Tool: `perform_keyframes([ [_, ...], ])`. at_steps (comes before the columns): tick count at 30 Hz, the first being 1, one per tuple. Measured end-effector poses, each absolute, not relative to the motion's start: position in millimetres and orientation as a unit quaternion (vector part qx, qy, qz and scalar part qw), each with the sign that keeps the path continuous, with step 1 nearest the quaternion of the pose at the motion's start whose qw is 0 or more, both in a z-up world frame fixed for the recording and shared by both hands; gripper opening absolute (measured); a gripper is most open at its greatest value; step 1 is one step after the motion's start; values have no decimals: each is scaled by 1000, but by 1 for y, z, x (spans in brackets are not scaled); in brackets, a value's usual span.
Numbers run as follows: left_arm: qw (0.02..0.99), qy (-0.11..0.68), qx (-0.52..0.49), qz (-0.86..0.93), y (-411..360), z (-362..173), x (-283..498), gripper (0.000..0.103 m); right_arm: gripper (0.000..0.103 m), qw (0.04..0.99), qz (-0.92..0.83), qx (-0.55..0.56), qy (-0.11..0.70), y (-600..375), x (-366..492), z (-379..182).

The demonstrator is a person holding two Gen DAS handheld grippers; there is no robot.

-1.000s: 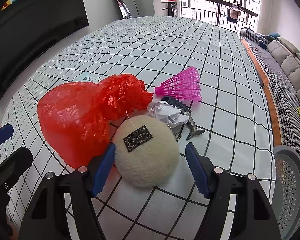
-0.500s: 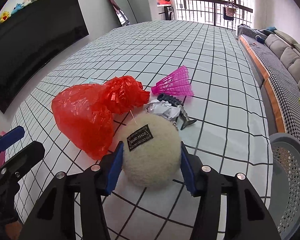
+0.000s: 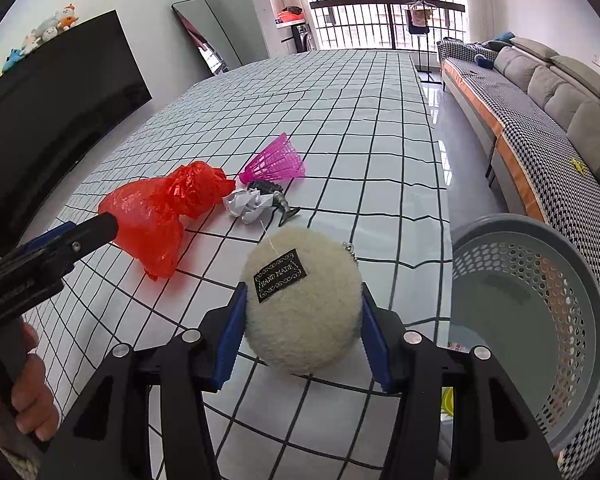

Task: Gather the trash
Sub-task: 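Grasp the beige ball with the right gripper while the left gripper grasps the red bag, then carry red bag and beige ball over the basket and open both grippers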

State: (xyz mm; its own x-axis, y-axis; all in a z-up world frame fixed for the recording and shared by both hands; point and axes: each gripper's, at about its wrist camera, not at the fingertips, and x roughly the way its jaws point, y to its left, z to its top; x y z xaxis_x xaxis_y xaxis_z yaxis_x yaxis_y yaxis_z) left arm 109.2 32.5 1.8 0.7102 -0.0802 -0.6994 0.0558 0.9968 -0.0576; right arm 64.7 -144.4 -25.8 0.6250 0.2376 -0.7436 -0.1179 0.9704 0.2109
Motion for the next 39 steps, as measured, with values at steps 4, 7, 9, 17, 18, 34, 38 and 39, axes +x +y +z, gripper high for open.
perform_keyframes([
  [4,920,391,-16,-34,26,-9,126,86,51,899,94,79,420,-156,56,-25],
  [7,919,394,-9,-28,19,-16,133,84,51,900,89,85,418,-165,52,-26],
  [9,918,397,-6,-29,16,-20,136,74,51,900,87,88,417,-168,51,-26],
  [17,911,410,-6,-44,9,-25,133,26,51,900,87,94,416,-174,46,-29],
  [18,912,409,-8,-45,9,-24,130,22,51,900,88,94,416,-173,44,-29],
  [34,931,355,-9,-86,-7,21,70,16,51,909,72,102,397,-192,14,-16],
  [38,931,350,-3,-109,-25,26,61,16,51,912,59,104,393,-205,0,-12],
  [39,930,350,-1,-114,-30,26,60,16,51,912,55,105,392,-208,-4,-12],
])
